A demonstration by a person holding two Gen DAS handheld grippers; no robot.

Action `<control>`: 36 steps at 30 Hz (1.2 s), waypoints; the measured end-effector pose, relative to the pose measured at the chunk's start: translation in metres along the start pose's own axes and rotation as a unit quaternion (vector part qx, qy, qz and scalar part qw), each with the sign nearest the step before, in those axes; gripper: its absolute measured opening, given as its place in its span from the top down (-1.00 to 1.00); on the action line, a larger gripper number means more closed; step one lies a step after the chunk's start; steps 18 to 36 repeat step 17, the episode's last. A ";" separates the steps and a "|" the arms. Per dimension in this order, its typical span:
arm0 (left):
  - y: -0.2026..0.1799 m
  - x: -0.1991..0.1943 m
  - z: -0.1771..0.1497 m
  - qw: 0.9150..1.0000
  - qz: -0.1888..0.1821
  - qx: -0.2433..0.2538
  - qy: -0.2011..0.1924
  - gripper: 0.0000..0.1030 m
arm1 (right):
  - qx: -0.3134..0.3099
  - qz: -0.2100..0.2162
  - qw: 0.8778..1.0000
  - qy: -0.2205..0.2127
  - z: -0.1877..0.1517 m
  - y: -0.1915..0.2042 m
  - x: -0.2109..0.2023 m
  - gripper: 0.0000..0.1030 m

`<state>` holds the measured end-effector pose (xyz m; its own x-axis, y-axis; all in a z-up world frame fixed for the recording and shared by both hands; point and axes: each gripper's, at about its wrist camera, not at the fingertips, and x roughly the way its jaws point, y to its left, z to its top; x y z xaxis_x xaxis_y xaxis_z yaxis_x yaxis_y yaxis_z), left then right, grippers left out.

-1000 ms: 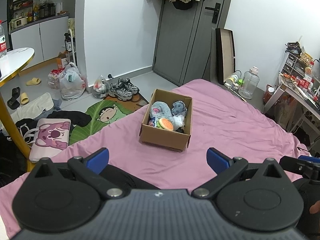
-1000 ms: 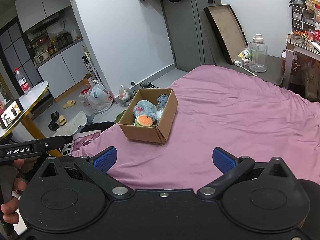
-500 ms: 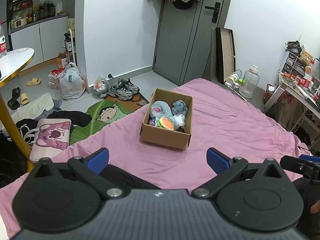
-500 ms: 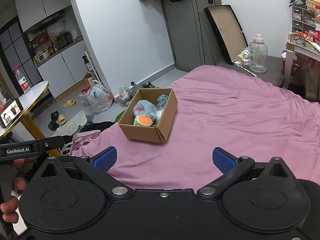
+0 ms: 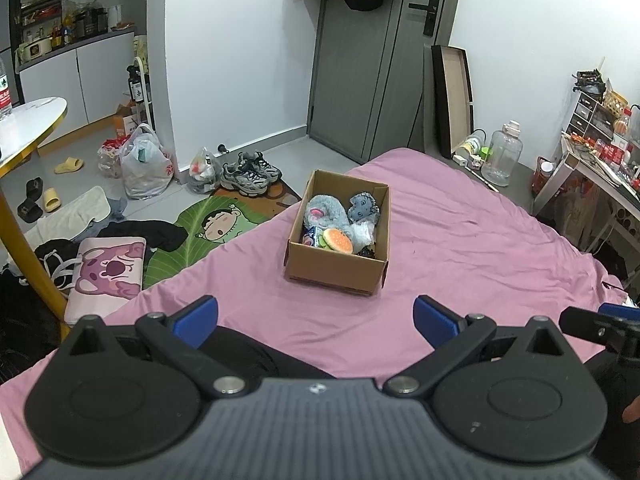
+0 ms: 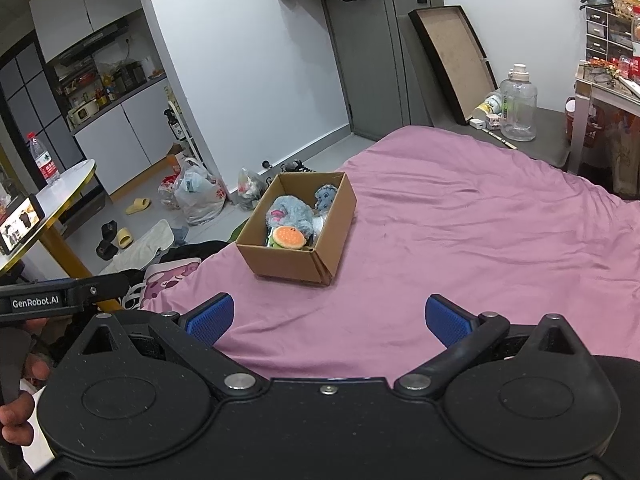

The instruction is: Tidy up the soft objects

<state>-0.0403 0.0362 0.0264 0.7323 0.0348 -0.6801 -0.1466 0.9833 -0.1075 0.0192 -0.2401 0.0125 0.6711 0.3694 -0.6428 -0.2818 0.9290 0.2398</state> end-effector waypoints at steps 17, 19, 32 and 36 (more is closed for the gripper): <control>-0.012 0.026 0.004 1.000 0.003 0.026 0.002 -1.00 | 0.038 0.027 0.999 0.002 -0.003 -0.017 0.016 -1.00; -0.012 0.026 0.004 1.000 0.003 0.026 0.002 -1.00 | 0.038 0.027 0.999 0.002 -0.003 -0.017 0.016 -1.00; -0.012 0.026 0.004 1.000 0.003 0.026 0.002 -1.00 | 0.038 0.027 0.999 0.002 -0.003 -0.017 0.016 -1.00; -0.012 0.026 0.004 1.000 0.003 0.026 0.002 -1.00 | 0.038 0.027 0.999 0.002 -0.003 -0.017 0.016 -1.00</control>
